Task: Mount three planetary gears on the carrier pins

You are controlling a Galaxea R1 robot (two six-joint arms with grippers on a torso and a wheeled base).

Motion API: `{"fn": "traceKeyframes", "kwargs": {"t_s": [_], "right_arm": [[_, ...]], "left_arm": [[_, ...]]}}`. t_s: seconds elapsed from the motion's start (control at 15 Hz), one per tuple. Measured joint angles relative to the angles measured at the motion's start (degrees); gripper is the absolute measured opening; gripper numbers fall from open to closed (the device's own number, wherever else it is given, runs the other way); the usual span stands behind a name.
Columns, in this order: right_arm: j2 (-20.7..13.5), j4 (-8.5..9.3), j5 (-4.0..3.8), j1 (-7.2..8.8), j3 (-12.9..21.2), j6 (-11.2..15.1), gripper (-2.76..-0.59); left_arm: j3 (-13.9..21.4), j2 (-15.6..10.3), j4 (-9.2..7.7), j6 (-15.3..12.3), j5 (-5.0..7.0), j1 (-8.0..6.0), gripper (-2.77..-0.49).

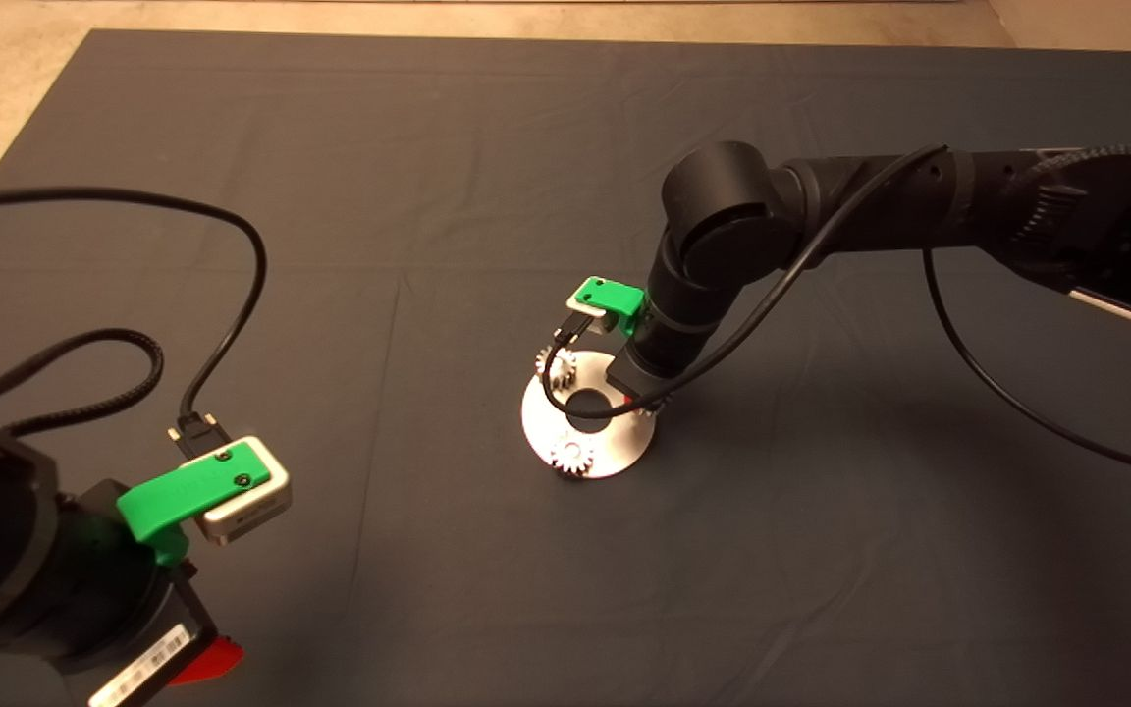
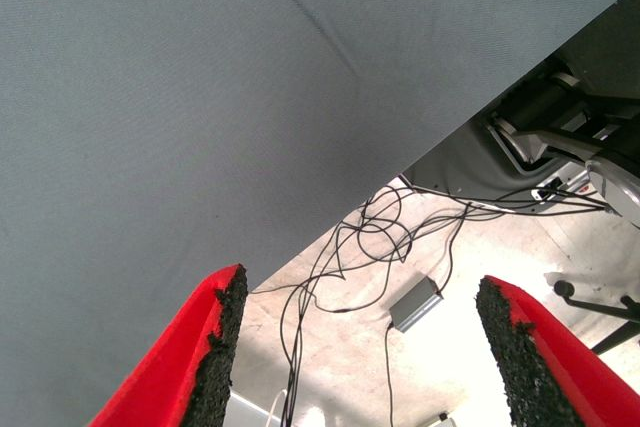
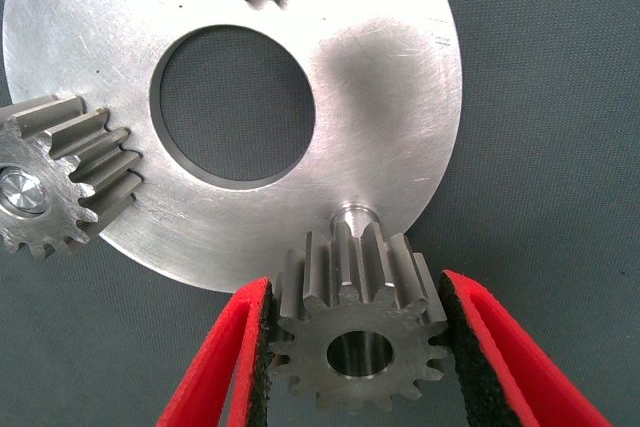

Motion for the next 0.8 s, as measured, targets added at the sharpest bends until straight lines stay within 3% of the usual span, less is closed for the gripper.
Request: {"fn": "traceKeyframes", "kwargs": {"t_s": [0.47,0.8], "right_arm": [[0.0,-1.71,0.49,-0.98,-0.3,0.0,-2.31],[-0.3,-1.73,0.77,-0.95,-0.3,0.0,-2.30]], "left_arm": [[0.0,0.0,0.00,0.0,-0.02,0.00,-1.66],[0.0,0.0,0.00,0.0,-0.02,0.00,-1.66]]}}
